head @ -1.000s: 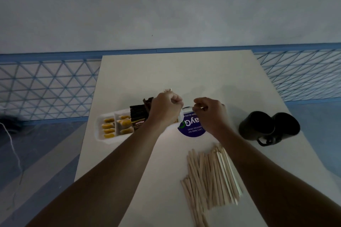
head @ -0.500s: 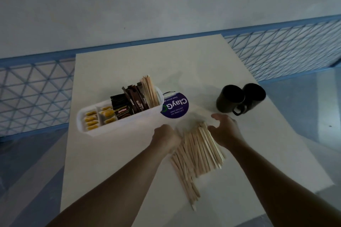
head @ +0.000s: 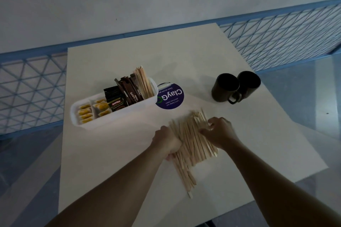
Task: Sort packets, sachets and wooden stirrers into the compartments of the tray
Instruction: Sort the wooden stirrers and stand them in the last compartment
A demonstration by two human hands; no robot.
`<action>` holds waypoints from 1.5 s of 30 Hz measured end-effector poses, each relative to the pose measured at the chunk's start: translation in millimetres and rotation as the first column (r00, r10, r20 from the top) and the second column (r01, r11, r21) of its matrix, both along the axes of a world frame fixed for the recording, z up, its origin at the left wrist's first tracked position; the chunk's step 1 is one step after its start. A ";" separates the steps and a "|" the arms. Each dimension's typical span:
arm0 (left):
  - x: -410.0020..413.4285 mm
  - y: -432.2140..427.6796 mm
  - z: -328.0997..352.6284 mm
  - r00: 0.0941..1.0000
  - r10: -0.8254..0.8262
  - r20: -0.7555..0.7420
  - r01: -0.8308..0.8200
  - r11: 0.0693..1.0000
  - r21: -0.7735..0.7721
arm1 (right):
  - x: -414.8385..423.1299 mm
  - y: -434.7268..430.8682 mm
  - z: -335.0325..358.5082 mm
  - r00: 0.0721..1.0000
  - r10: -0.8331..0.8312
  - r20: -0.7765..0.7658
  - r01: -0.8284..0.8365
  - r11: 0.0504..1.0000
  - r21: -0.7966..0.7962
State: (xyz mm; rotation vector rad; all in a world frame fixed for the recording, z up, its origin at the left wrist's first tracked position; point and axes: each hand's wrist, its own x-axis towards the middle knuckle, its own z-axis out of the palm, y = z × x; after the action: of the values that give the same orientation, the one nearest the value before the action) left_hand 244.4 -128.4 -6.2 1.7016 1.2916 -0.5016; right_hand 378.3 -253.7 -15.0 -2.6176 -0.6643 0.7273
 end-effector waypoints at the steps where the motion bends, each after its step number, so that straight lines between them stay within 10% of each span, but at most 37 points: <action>1: 0.1 -2.2 -3.2 1.000 0.004 0.011 -0.004 1.000 0.007 | -1.9 0.6 -0.7 1.000 0.003 -0.017 -0.003 1.000 -0.004; 30: 25.1 -3.6 -22.3 0.928 -0.101 0.359 -0.035 0.935 0.353 | -16.0 17.7 -7.3 0.997 -0.037 -0.070 0.041 0.998 0.055; 45: 13.9 -3.1 -16.1 0.989 -0.109 0.103 0.076 0.956 0.283 | -19.2 20.6 -4.0 0.994 -0.055 -0.091 0.059 0.997 0.042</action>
State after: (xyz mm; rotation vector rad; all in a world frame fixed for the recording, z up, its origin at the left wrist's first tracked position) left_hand 258.3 -131.5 -22.4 2.0014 1.2462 -0.2767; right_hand 359.1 -233.1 -19.0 -2.5361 -0.5713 0.7983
